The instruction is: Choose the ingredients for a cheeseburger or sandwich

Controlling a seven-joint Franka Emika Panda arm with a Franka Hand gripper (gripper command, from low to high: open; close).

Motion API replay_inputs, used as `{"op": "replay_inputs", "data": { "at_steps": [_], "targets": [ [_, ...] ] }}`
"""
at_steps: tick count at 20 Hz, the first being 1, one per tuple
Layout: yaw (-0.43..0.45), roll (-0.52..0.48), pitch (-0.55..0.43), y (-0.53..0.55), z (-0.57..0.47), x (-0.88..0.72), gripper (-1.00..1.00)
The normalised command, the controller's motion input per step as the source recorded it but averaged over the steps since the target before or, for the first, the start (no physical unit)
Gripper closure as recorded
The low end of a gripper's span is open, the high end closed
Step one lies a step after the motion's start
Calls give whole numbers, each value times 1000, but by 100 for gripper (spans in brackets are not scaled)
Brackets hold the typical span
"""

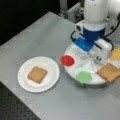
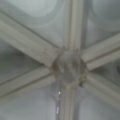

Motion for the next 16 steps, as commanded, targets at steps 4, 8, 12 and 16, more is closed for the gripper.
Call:
{"op": "replay_inputs", "data": {
  "at_steps": [4, 8, 12, 16],
  "targets": [
    [-210, 64, 115, 60, 29, 176, -100],
    [-166, 41, 107, 111, -22, 173, -100],
    [-117, 34, 64, 104, -29, 169, -100],
    [-99, 29, 45, 88, -16, 139, -100]
  ]
}}
